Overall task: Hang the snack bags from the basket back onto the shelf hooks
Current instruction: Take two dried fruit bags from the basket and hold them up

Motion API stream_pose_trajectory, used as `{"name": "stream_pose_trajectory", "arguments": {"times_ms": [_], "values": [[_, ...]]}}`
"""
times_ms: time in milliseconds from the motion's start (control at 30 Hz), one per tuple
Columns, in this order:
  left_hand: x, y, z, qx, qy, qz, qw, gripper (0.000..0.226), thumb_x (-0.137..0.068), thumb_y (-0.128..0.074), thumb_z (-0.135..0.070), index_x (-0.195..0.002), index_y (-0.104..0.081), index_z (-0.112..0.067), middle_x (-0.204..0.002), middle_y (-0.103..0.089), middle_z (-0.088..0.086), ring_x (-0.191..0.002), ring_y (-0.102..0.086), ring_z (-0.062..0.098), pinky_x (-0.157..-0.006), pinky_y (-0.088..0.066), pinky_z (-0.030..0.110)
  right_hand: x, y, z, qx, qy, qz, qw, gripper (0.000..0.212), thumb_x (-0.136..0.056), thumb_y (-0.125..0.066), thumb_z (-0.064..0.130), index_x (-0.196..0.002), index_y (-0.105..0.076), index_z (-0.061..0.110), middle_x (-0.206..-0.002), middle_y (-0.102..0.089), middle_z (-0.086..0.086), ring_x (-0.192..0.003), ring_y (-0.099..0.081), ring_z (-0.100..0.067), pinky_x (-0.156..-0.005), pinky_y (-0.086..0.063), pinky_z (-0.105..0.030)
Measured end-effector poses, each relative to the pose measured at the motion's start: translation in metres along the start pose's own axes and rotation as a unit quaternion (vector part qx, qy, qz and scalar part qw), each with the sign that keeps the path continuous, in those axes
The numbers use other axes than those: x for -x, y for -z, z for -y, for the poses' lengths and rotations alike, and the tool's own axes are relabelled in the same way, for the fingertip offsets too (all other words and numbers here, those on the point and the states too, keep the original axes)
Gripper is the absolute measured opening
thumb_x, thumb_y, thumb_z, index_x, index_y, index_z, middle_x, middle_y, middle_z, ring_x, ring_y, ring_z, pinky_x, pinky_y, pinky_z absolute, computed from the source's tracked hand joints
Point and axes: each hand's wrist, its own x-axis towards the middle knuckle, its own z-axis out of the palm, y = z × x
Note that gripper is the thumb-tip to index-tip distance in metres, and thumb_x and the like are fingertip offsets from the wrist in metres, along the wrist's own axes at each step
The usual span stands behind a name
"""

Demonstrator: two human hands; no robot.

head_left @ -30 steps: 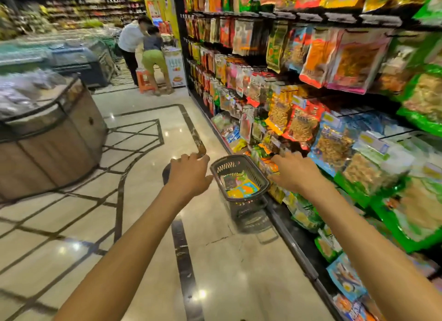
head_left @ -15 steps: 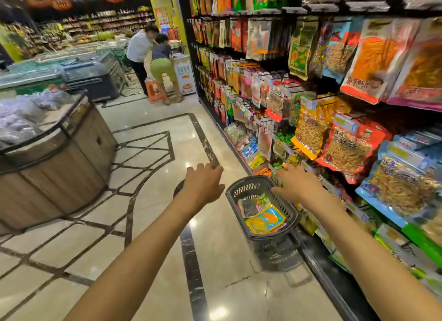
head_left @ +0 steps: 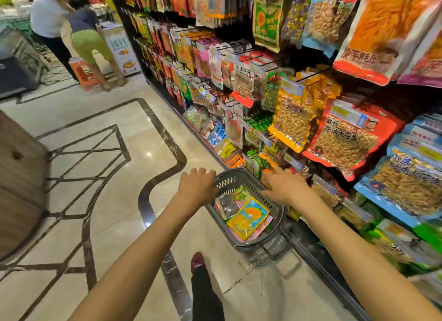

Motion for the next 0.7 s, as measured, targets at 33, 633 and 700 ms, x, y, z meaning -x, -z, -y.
{"name": "stream_pose_trajectory", "arguments": {"times_ms": [33,633,700], "values": [[-0.022,-0.005,0.004,-0.003,-0.014,0.006,1.000,0.051,-0.097,-0.046,-0.049,-0.140,-0.045,-0.020,-0.135,-0.053,0.011,-0.127,-0.047,0.034,-0.099,-0.041,0.047,-0.017,-0.002,-0.001,-0.005,-0.013,0.006,1.000,0.062,-0.096,-0.048,0.054,-0.147,-0.037,0.019,-0.148,-0.038,-0.012,-0.135,-0.037,-0.035,-0.106,-0.037,-0.050],[-0.355,-0.103,0.093,0.011,-0.193,0.169,0.966,0.046,-0.097,-0.048,-0.040,-0.134,-0.044,-0.012,-0.127,-0.058,0.019,-0.118,-0.052,0.039,-0.091,-0.044,0.048,-0.286,-0.099,0.052,-0.195,-0.228,0.151,0.942,0.046,-0.097,-0.049,0.039,-0.135,-0.049,0.013,-0.141,-0.045,-0.018,-0.127,-0.048,-0.037,-0.098,-0.044,-0.042],[-0.369,-0.126,0.092,0.023,-0.194,0.185,0.963,0.045,-0.097,-0.048,-0.036,-0.134,-0.042,-0.012,-0.126,-0.059,0.020,-0.117,-0.053,0.040,-0.091,-0.045,0.047,-0.298,-0.126,0.051,-0.205,-0.250,0.179,0.929,0.047,-0.095,-0.049,0.039,-0.136,-0.048,0.015,-0.141,-0.044,-0.019,-0.128,-0.046,-0.039,-0.101,-0.043,-0.047]]}}
